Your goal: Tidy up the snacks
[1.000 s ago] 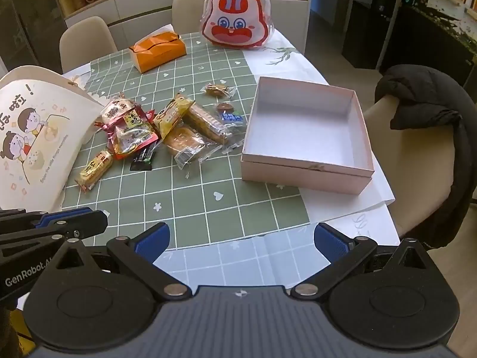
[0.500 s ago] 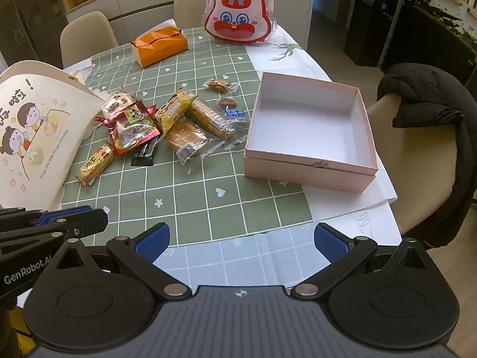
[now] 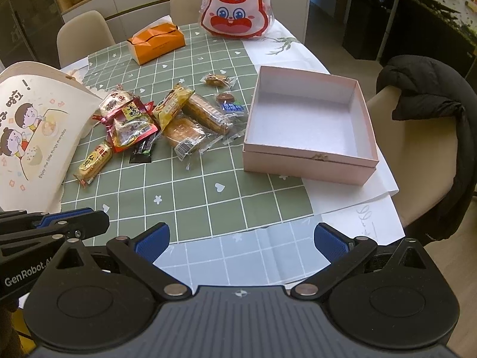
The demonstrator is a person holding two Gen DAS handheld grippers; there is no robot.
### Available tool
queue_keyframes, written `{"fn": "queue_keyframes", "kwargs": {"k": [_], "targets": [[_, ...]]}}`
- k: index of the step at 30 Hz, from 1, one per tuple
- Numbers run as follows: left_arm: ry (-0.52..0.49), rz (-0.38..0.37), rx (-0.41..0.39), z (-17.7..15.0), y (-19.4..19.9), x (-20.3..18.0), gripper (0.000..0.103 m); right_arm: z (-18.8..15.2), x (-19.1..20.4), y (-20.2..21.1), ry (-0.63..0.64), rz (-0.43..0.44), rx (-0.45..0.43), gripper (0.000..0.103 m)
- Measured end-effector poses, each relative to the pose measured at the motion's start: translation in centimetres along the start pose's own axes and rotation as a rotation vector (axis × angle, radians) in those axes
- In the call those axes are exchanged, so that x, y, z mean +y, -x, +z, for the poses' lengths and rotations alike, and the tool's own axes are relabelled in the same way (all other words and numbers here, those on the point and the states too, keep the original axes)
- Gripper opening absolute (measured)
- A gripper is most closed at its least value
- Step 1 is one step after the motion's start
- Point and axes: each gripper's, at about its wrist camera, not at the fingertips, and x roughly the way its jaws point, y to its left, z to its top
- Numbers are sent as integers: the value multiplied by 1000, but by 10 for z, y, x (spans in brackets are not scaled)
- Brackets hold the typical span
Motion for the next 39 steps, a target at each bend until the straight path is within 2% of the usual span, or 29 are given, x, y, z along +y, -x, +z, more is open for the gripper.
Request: {"fn": "queue_keyframes", "kwargs": {"k": [39], "targets": [[13, -7, 33, 7, -7, 3, 15, 2, -2, -3, -20, -3, 17, 103]]}}
